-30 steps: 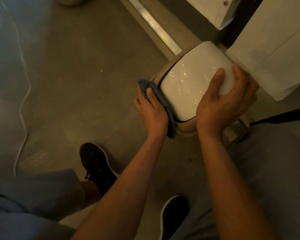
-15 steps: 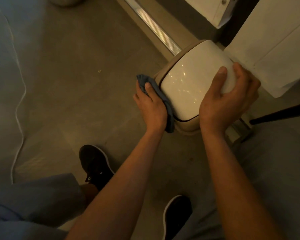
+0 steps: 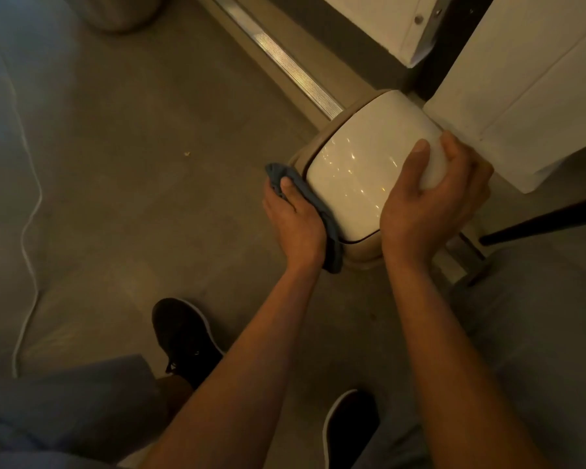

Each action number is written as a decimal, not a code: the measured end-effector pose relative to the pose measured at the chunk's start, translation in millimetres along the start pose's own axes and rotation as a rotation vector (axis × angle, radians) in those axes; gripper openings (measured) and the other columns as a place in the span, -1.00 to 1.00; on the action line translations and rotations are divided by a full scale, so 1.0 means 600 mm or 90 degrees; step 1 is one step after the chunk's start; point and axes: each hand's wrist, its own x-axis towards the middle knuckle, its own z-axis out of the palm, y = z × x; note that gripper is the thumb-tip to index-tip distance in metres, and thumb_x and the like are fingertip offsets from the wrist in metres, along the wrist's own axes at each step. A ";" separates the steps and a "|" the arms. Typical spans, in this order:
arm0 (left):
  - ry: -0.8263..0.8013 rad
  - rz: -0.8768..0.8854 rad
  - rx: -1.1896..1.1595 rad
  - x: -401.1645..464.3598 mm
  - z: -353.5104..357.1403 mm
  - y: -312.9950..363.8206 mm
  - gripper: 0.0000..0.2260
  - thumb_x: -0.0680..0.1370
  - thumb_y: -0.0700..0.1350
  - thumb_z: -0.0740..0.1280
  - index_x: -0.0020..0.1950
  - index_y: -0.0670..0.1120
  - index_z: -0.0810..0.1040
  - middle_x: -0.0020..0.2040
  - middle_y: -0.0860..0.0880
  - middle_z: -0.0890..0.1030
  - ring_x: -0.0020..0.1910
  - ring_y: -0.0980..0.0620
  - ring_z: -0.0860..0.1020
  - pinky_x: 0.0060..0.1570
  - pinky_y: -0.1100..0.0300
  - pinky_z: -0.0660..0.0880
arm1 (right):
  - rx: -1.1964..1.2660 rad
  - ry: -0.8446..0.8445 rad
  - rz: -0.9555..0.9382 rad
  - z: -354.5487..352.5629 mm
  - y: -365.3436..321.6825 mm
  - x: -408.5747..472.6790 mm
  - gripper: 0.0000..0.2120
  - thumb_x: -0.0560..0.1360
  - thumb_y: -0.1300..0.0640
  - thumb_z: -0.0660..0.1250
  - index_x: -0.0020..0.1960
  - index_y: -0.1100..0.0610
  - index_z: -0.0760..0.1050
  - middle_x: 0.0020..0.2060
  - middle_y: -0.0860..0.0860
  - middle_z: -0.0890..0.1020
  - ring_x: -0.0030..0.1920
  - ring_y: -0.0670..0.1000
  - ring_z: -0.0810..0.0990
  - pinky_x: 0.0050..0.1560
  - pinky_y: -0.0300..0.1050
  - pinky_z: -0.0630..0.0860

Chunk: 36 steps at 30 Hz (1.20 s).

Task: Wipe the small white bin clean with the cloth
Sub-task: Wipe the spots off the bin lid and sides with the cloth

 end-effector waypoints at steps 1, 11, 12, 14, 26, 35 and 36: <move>0.001 0.002 0.003 0.005 -0.001 0.001 -0.61 0.72 -0.02 0.05 0.51 -0.14 0.31 0.40 -0.11 0.43 0.39 -0.01 0.39 0.45 0.03 0.28 | -0.001 0.003 0.001 0.001 0.000 0.000 -0.59 0.57 -0.15 0.25 0.26 0.09 0.55 0.20 0.08 0.55 0.19 0.03 0.47 0.08 -0.07 0.52; -0.129 0.039 0.088 -0.128 -0.070 -0.032 -0.57 0.69 0.05 0.16 0.55 0.03 0.24 0.37 0.12 0.35 0.21 0.44 0.37 0.28 0.42 0.31 | 0.017 -0.007 0.030 0.002 -0.002 0.000 -0.60 0.58 -0.16 0.25 0.28 0.05 0.54 0.23 0.06 0.53 0.21 0.02 0.46 0.08 0.09 0.54; -0.130 0.058 0.094 -0.122 -0.083 -0.025 -0.57 0.67 0.08 0.19 0.53 0.04 0.28 0.33 0.13 0.38 0.21 0.42 0.38 0.30 0.32 0.36 | 0.016 -0.007 0.032 0.000 -0.004 0.000 -0.61 0.58 -0.15 0.25 0.28 0.05 0.54 0.22 0.07 0.53 0.21 0.03 0.46 0.07 0.10 0.53; -0.137 0.090 0.100 -0.108 -0.108 -0.003 -0.55 0.65 0.16 0.20 0.51 0.05 0.32 0.29 0.12 0.43 0.26 0.24 0.45 0.32 0.05 0.46 | 0.009 -0.017 0.031 -0.004 -0.007 0.001 -0.60 0.58 -0.16 0.24 0.29 0.04 0.53 0.23 0.07 0.52 0.21 0.04 0.46 0.09 0.10 0.52; -0.426 0.299 0.170 -0.081 -0.144 0.193 -0.78 0.65 0.10 0.21 0.27 0.28 0.51 0.08 0.05 0.53 0.07 0.10 0.52 0.02 0.19 0.48 | 0.077 -0.230 0.005 -0.109 -0.040 0.044 -0.69 0.61 -0.12 0.19 0.27 -0.03 0.49 0.26 -0.04 0.49 0.28 -0.06 0.44 0.24 -0.10 0.48; -0.628 0.358 0.104 -0.100 -0.090 0.273 -0.71 0.57 0.04 0.37 0.27 0.02 0.62 0.14 -0.13 0.55 0.12 0.08 0.54 -0.01 0.32 0.51 | 0.453 -0.592 0.149 -0.201 -0.062 0.053 -0.63 0.51 -0.10 0.34 0.30 -0.09 0.48 0.15 -0.12 0.62 0.17 -0.13 0.60 0.12 -0.11 0.60; -0.636 0.363 0.104 -0.101 -0.082 0.278 -0.70 0.55 0.00 0.36 0.25 -0.02 0.63 0.12 -0.15 0.54 0.09 0.11 0.55 -0.04 0.38 0.49 | 0.456 -0.585 0.159 -0.206 -0.057 0.052 -0.63 0.49 -0.07 0.36 0.29 -0.10 0.49 0.14 -0.12 0.63 0.17 -0.11 0.60 0.14 -0.09 0.60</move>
